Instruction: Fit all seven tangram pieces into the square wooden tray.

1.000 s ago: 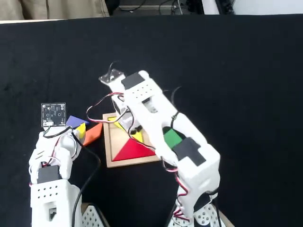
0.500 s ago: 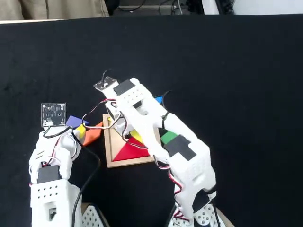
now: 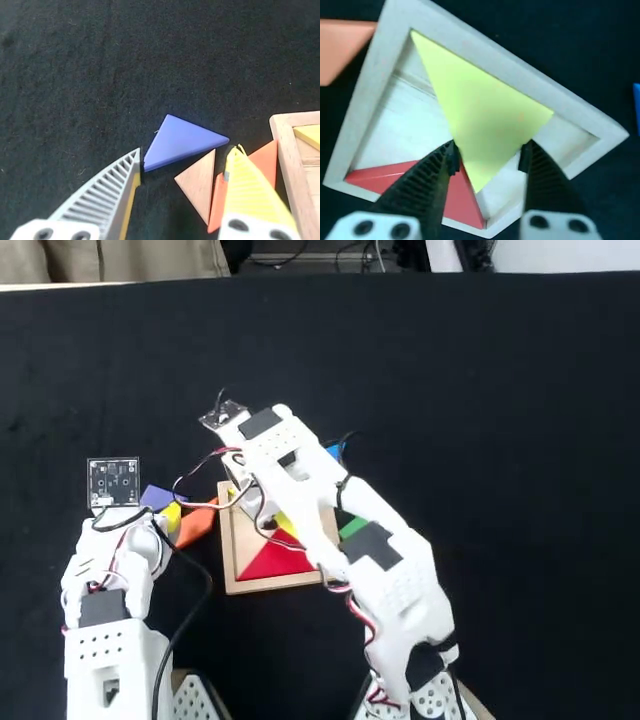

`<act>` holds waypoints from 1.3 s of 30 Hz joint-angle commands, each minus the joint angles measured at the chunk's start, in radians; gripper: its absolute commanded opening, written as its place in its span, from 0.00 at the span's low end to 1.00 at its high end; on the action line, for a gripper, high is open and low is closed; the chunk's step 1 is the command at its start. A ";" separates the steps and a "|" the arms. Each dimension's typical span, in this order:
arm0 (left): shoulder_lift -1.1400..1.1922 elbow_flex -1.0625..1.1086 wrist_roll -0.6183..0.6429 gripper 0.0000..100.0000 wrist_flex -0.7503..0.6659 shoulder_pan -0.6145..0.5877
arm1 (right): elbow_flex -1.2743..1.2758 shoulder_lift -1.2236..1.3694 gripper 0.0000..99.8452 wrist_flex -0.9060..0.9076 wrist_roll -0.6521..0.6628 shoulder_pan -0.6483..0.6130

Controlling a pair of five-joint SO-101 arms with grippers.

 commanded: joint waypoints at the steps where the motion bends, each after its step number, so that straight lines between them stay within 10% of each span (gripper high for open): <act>1: -0.012 -0.007 0.000 0.27 -0.023 -0.002 | -0.002 0.056 0.11 -0.017 -0.003 -0.018; 21: -0.012 -0.007 0.000 0.27 -0.023 -0.002 | -0.366 0.058 0.10 0.304 -0.005 -0.020; 39: -0.012 -0.007 0.000 0.27 -0.023 -0.002 | -0.243 0.061 0.21 0.213 -0.071 -0.089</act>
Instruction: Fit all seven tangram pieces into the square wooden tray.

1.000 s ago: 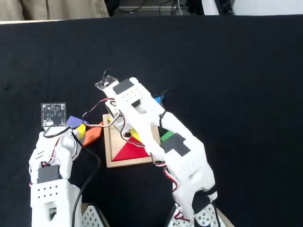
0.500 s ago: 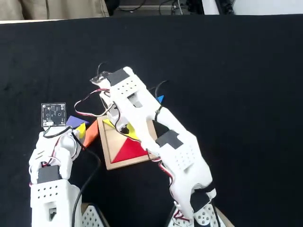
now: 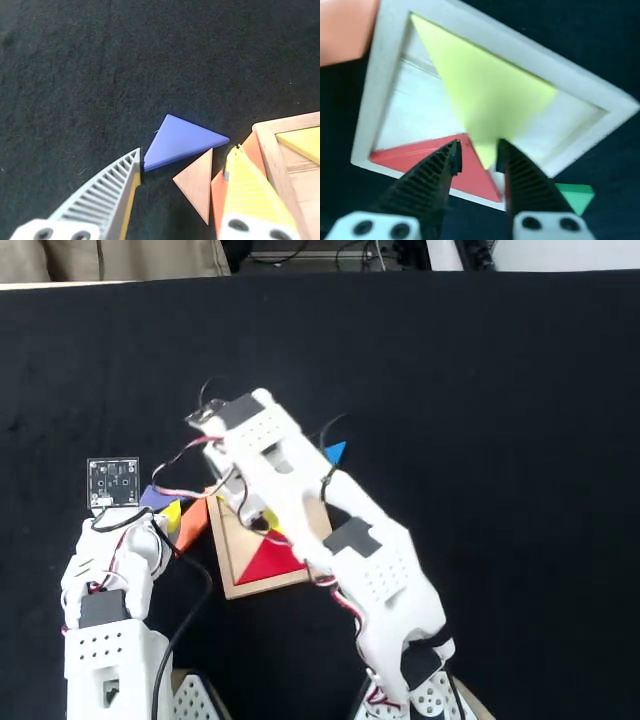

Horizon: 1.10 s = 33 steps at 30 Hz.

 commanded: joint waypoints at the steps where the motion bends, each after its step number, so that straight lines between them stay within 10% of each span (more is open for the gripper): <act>1: -0.012 -0.007 0.000 0.27 -0.023 -0.002 | 0.019 -0.008 0.24 -0.043 -0.035 -0.038; 21: -0.012 -0.005 0.000 0.27 -0.023 -0.002 | 0.007 0.134 0.27 -0.092 0.029 -0.021; 33: -0.012 -0.005 -0.002 0.27 -0.023 -0.002 | -0.077 0.165 0.01 -0.074 0.040 0.005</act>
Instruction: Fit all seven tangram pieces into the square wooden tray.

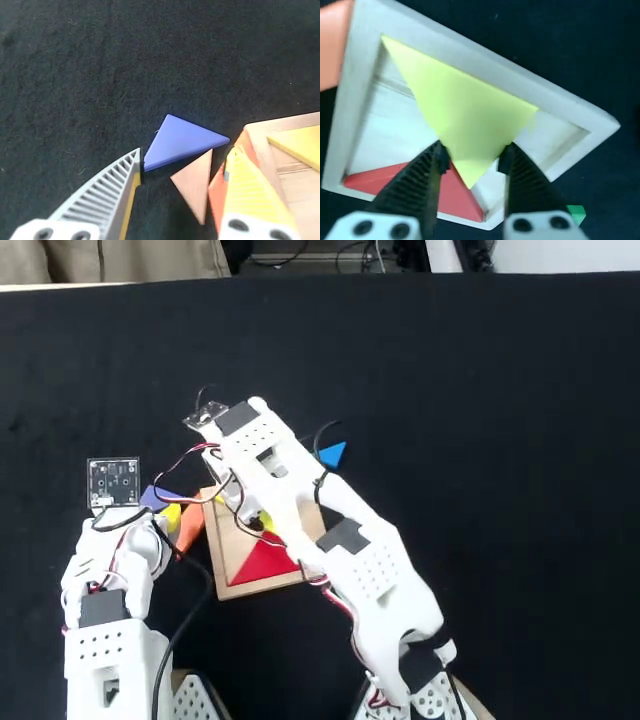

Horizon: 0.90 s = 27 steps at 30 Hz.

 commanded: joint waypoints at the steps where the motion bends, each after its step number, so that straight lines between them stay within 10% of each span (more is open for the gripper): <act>1: -0.012 -0.005 -0.002 0.27 -0.023 -0.002 | -0.022 0.050 0.01 0.000 0.012 0.009; 27: -0.012 -0.005 -0.002 0.27 -0.023 -0.002 | -0.291 0.048 0.01 0.184 0.009 -0.003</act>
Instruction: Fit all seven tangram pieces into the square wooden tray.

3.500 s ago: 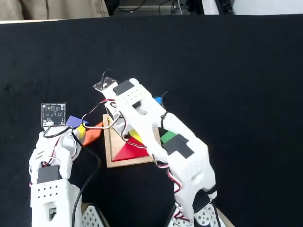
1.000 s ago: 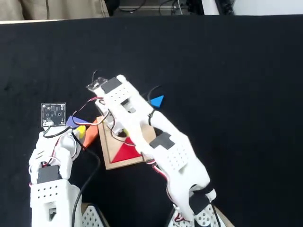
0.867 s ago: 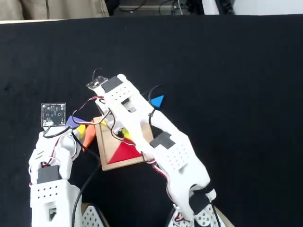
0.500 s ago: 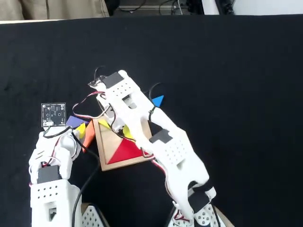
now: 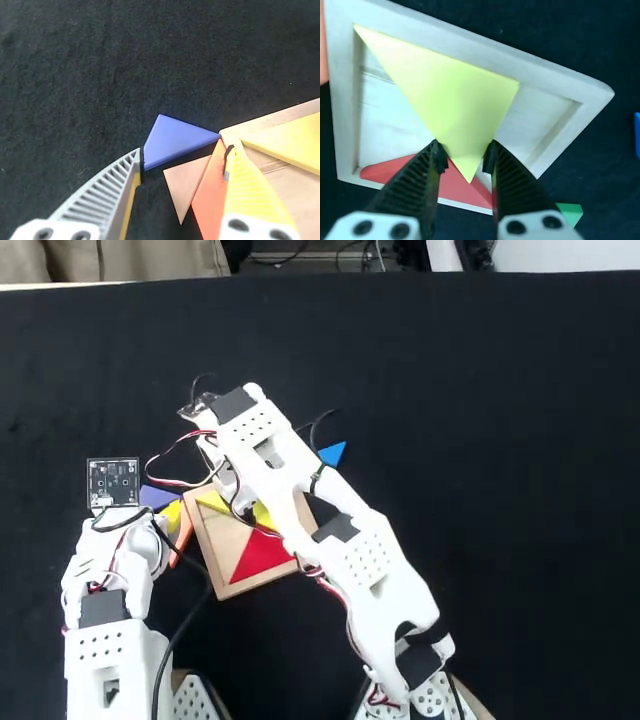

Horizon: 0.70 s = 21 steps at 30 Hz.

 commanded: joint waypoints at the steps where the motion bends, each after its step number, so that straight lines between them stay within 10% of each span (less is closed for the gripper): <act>1: -0.012 -0.005 -0.002 0.27 -0.023 -0.002 | -0.076 -0.007 0.01 0.031 0.000 -0.018; 21: -0.012 -0.005 -0.002 0.27 -0.023 -0.002 | -0.140 -0.091 0.01 0.034 0.000 -0.021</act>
